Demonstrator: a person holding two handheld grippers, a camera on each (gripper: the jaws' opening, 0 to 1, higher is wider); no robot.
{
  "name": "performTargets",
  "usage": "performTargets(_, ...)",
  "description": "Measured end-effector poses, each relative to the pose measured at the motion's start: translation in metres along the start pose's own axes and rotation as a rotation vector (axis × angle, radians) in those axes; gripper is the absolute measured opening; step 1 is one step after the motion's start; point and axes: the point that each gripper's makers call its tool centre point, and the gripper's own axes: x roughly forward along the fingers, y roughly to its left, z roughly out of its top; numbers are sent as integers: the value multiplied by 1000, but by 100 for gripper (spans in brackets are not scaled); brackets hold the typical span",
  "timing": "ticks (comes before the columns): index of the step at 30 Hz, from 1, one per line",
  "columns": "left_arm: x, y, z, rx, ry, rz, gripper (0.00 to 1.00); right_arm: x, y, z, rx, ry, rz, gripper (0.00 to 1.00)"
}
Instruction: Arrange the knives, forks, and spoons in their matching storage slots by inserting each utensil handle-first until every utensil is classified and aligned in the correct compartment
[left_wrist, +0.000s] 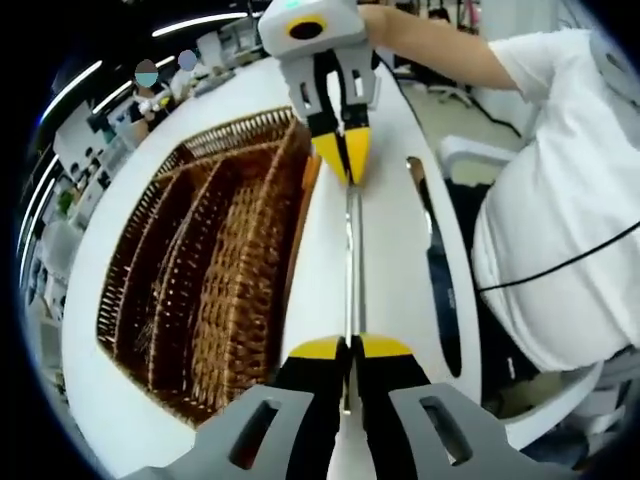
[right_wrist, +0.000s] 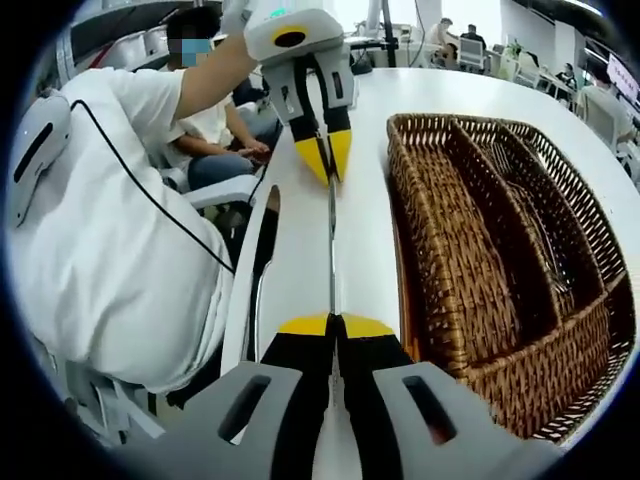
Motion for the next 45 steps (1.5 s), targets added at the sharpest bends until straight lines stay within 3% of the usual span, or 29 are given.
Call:
performTargets(19, -17, 23, 14, 30, 11, 17, 3, -19, -12, 16, -16, -11, -42, 1)
performTargets(45, -22, 55, 14, 17, 14, 36, 3, -29, -42, 29, -27, -24, -77, 1)
